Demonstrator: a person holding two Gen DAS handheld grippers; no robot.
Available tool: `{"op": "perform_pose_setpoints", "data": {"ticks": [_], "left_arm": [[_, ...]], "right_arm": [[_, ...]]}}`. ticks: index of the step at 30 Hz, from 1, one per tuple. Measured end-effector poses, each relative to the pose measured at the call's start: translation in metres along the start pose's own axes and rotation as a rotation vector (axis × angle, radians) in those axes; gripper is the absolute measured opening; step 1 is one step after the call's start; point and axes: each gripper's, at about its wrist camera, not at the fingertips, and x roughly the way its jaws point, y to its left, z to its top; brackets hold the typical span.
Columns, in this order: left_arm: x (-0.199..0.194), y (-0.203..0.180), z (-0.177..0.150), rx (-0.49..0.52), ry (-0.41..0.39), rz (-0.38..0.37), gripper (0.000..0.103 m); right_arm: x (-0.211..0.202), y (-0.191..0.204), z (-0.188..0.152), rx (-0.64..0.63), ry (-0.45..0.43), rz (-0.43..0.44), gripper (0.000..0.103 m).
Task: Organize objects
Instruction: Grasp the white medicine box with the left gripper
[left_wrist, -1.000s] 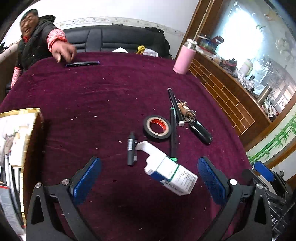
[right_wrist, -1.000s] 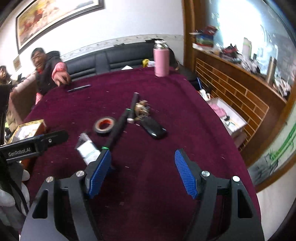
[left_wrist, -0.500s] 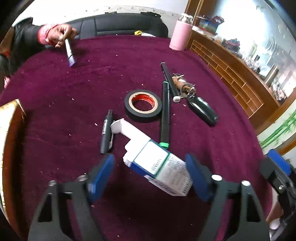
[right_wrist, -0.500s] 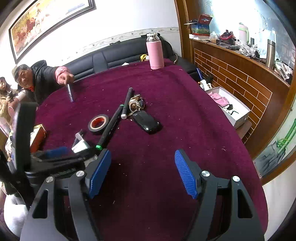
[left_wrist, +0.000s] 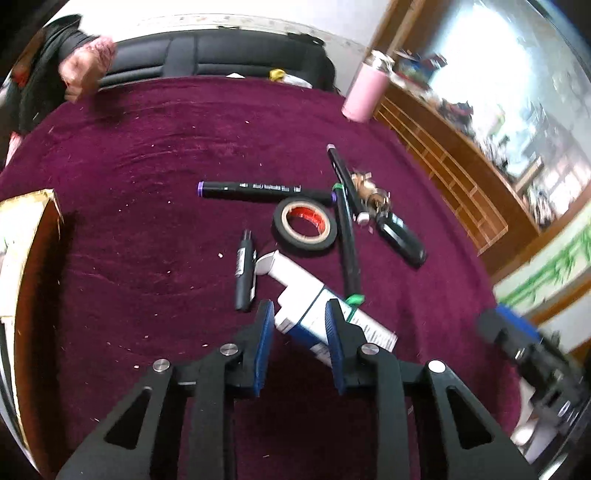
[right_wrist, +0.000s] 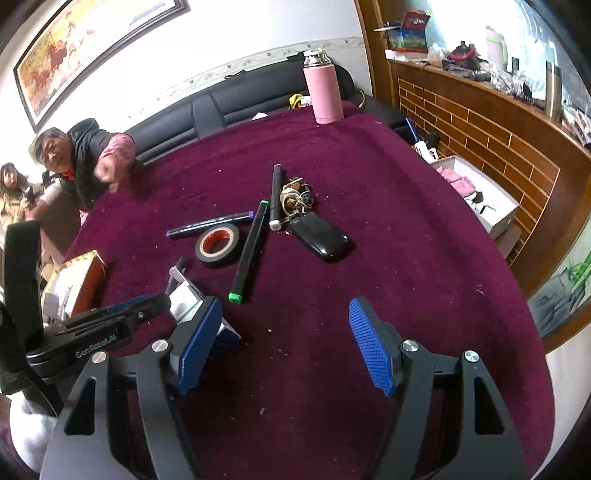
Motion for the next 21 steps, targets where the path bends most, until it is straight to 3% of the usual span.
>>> {"op": "perform_pose_setpoints", "data": {"ticks": [3, 5, 7, 10, 13, 15, 21], "left_arm": [[0.009, -0.009, 0.005, -0.029, 0.013, 0.050, 0.040], [0.020, -0.025, 0.006, 0.002, 0.023, 0.106, 0.040], [0.036, -0.042, 0.003, 0.065, 0.048, 0.167, 0.048], [0.053, -0.048, -0.006, 0.107, 0.083, 0.170, 0.056], [0.050, -0.039, -0.007, 0.139, 0.100, 0.137, 0.050], [0.046, -0.031, -0.007, 0.147, 0.117, 0.118, 0.040], [0.019, 0.013, -0.020, 0.107, 0.137, 0.100, 0.034]], "right_arm": [[0.001, -0.002, 0.000, 0.014, 0.007, 0.002, 0.072], [0.000, -0.003, 0.000, 0.018, 0.009, -0.002, 0.072], [0.000, -0.005, 0.000, 0.020, 0.012, -0.007, 0.072], [-0.002, -0.007, 0.001, 0.015, 0.013, -0.016, 0.072], [-0.003, -0.007, 0.003, 0.004, 0.013, -0.021, 0.072], [0.003, -0.005, 0.008, -0.002, 0.033, -0.013, 0.072], [0.041, 0.017, 0.023, -0.020, 0.120, 0.021, 0.071]]}}
